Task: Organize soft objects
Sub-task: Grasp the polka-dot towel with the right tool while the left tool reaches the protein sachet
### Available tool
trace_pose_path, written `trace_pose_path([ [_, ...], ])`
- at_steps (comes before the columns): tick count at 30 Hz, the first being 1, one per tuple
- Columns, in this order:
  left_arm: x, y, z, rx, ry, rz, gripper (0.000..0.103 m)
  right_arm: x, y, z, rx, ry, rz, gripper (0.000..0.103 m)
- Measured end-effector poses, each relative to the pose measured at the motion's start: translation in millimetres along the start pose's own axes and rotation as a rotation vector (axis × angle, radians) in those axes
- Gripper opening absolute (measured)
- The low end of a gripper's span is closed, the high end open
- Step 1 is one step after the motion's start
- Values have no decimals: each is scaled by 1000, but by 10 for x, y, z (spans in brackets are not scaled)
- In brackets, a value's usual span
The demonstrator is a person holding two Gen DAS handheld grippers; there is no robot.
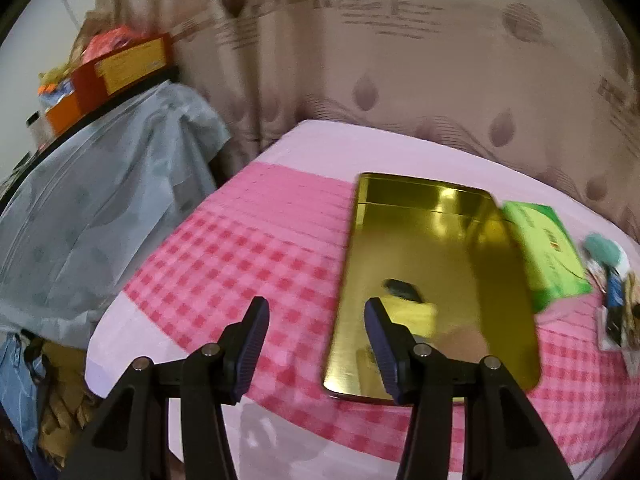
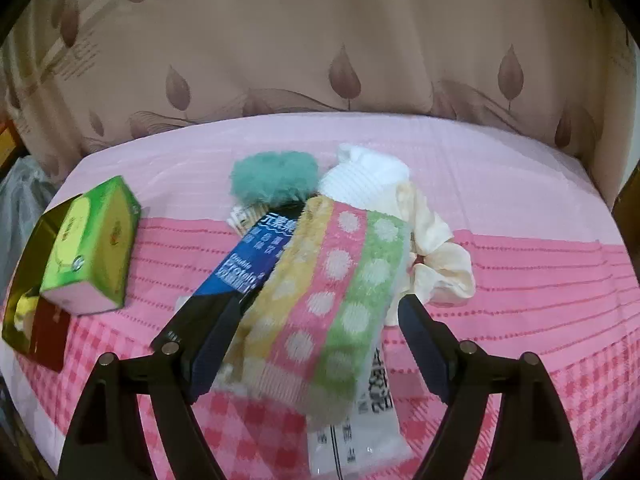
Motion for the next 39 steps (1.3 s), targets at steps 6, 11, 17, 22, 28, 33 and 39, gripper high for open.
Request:
trace_pose_path([
  [6, -638, -23, 113, -6, 117, -102, 51, -90, -11, -202, 26, 0, -39, 79],
  [11, -1291, -55, 132, 2, 228, -193, 51, -115, 5, -235, 12, -12, -19, 61],
  [17, -2098, -29, 131, 26, 391, -288, 51, -173, 25, -149, -20, -55, -6, 42],
  [22, -2642, -18, 145, 46, 496, -342, 51, -248, 6, 26, -56, -79, -10, 39],
  [28, -3195, -21, 142, 85, 582, -395, 51, -518, 8, 329, -109, -91, -61, 39],
  [33, -3536, -12, 74, 131, 625, -440, 51, -844, 63, 502, -138, 13, -60, 39],
  [39, -3845, 64, -23, 178, 631, -506, 51, -1322, 311, 344, -71, 135, -99, 39],
])
Point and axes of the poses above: each gripper's, at about its wrist camera, not at the fingertips, and z roughly against the way its jaws point, x to its left, y to its underside, the point moved 4 cm from there along -z, roughly the way its jaws point, and after that the axes turned 2 degrees about -z, right-handed, at the moved point
